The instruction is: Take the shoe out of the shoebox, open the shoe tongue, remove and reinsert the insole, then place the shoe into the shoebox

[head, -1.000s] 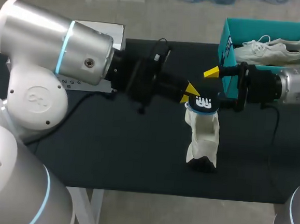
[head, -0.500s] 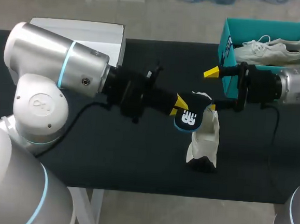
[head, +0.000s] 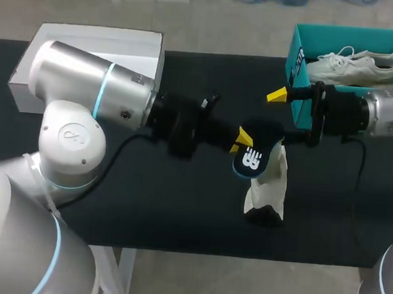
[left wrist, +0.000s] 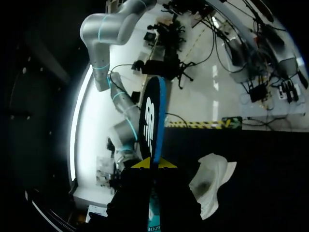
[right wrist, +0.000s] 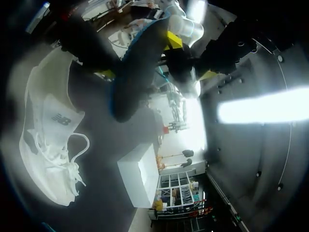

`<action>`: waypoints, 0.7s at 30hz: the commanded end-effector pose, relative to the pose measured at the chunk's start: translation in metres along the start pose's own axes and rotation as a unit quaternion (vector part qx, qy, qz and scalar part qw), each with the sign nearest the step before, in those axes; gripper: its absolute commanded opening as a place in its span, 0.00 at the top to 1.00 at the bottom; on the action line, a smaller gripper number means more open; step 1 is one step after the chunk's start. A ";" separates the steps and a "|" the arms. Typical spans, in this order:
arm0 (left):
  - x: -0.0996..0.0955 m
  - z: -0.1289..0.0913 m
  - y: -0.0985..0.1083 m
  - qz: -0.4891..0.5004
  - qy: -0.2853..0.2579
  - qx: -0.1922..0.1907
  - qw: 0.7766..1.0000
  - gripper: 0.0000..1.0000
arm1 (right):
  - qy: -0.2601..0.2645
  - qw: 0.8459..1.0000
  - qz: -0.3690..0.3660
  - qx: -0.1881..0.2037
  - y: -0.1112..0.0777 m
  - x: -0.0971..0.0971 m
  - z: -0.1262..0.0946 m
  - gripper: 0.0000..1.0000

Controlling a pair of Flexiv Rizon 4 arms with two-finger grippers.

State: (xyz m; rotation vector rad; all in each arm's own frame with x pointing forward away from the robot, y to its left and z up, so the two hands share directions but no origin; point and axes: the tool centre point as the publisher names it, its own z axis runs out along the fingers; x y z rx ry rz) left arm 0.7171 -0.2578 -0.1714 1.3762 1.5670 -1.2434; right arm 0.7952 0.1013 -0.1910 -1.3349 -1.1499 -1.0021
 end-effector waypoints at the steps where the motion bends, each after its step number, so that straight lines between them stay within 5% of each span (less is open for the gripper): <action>1: -0.008 -0.013 0.004 0.004 -0.001 -0.005 1.000 1.00 | -0.001 1.000 0.000 -0.001 0.000 0.000 0.001 0.00; 17: -0.006 0.003 0.012 0.013 0.006 0.005 1.000 1.00 | -0.001 1.000 0.000 -0.001 0.000 0.000 0.001 0.00; 19: -0.004 0.008 0.014 0.010 0.006 0.007 1.000 1.00 | -0.001 1.000 0.000 -0.001 0.000 0.000 0.001 0.52; 21: -0.002 0.014 0.014 0.009 0.006 0.011 1.000 1.00 | -0.001 1.000 0.000 -0.001 0.000 0.000 0.001 0.71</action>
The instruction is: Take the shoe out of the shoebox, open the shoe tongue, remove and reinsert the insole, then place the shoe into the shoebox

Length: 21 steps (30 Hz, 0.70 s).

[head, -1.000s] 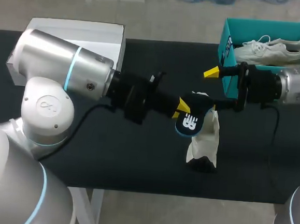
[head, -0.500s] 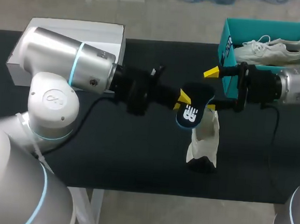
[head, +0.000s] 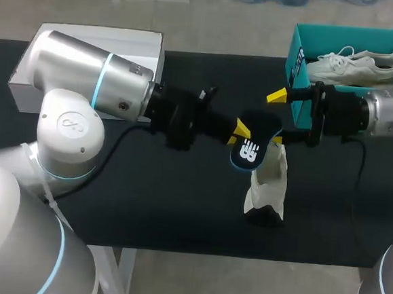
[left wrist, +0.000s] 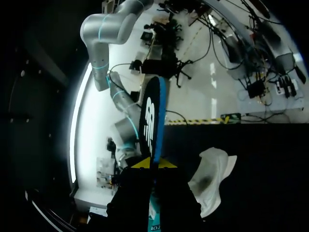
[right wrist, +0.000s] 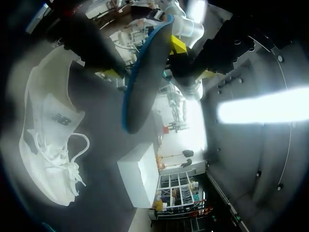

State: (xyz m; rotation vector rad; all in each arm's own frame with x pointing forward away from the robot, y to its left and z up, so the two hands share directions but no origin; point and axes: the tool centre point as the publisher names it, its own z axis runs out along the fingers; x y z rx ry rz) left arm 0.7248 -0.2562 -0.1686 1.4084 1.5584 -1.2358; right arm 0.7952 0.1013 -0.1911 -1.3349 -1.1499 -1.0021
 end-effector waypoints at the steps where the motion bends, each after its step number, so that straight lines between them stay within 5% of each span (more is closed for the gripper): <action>1: 0.001 0.019 0.008 -0.001 -0.003 0.006 1.000 1.00 | -0.001 1.000 0.000 -0.001 0.000 0.000 0.001 0.87; 2: 0.001 0.021 0.009 -0.001 -0.003 0.006 1.000 1.00 | -0.001 1.000 0.000 -0.001 0.000 0.000 0.001 1.00; 20: 0.003 0.020 0.007 -0.031 0.008 -0.004 0.999 1.00 | -0.001 1.000 0.000 -0.001 0.000 0.000 0.001 1.00; 21: 0.003 0.020 0.006 -0.036 0.011 -0.005 0.999 0.70 | -0.001 1.000 0.000 -0.001 0.000 0.000 0.001 1.00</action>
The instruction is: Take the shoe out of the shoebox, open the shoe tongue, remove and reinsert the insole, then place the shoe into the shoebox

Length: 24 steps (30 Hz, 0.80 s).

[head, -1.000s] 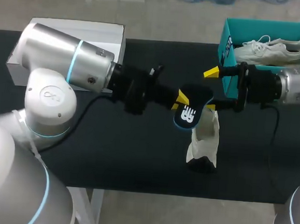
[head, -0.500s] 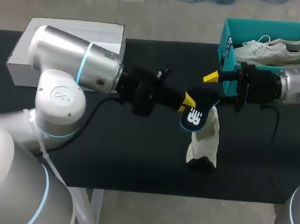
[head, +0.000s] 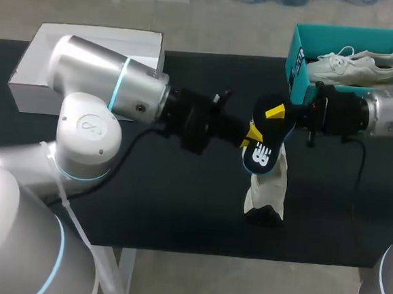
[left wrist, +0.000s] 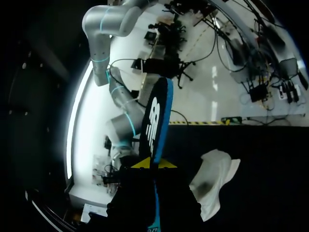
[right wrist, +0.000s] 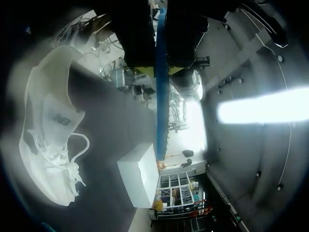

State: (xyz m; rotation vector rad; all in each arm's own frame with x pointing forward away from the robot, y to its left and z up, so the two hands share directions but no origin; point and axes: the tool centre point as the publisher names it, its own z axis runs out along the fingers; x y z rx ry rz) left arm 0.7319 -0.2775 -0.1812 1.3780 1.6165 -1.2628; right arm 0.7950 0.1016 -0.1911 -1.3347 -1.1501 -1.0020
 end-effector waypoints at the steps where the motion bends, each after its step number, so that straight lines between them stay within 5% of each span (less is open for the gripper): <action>1: -0.001 -0.002 -0.004 -0.007 0.006 -0.004 1.000 0.00 | -0.001 1.000 0.000 -0.001 0.000 0.000 0.000 1.00; 6: 0.001 -0.010 -0.012 -0.006 0.014 0.003 1.000 0.00 | -0.001 1.000 0.000 -0.001 0.000 0.000 0.000 1.00; 12: 0.018 -0.057 -0.013 -0.046 0.057 -0.012 0.997 0.00 | -0.001 1.000 0.000 -0.001 0.000 0.000 0.000 1.00; 18: 0.022 -0.103 -0.011 -0.043 0.139 -0.002 0.989 0.00 | -0.001 1.000 0.000 -0.001 0.000 0.000 0.000 1.00; 24: 0.006 -0.127 0.000 -0.020 0.257 -0.001 0.966 0.00 | -0.001 1.000 0.000 -0.001 0.000 0.000 0.000 1.00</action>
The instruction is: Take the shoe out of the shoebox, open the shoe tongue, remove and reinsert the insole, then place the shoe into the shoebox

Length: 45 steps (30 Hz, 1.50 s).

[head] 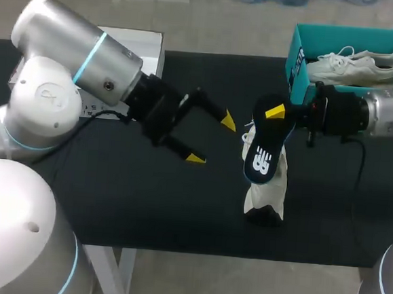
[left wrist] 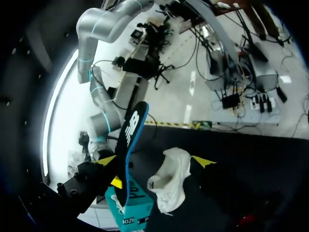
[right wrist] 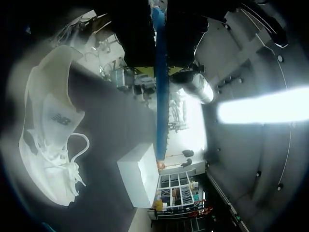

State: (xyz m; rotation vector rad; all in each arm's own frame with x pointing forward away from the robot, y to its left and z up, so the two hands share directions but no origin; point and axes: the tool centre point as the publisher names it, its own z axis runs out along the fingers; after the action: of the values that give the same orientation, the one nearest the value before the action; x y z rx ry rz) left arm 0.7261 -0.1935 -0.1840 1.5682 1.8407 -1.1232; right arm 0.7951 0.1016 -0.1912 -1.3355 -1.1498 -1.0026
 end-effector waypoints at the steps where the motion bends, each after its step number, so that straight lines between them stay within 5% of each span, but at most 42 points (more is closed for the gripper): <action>1: -0.014 -0.060 0.010 0.004 0.146 -0.011 0.989 0.00 | -0.001 1.000 0.000 -0.001 0.000 0.000 0.001 1.00; 10: -0.032 -0.098 0.041 -0.006 0.290 -0.040 0.956 0.00 | -0.001 1.000 0.000 -0.001 0.000 0.000 0.001 1.00; 19: -0.095 -0.114 0.061 0.047 0.376 -0.028 0.925 0.00 | -0.001 1.000 0.000 -0.001 0.000 0.000 0.001 1.00; 32: -0.150 -0.069 0.085 0.066 0.458 -0.047 0.885 0.00 | -0.001 1.000 0.000 -0.001 0.000 0.000 0.001 1.00; 42: -0.167 -0.036 0.086 0.060 0.490 -0.034 0.869 0.00 | -0.001 1.000 0.000 -0.001 0.000 0.000 0.001 1.00; 45: -0.167 -0.034 0.087 0.067 0.488 -0.065 0.868 0.00 | -0.001 1.000 0.000 -0.001 0.000 0.000 0.001 1.00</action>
State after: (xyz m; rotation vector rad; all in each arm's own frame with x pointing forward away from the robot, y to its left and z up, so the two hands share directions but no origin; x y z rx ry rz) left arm 0.8588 -0.2570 -0.0609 2.1968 2.1052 -0.4025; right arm 0.7951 0.1014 -0.1912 -1.3356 -1.1499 -1.0026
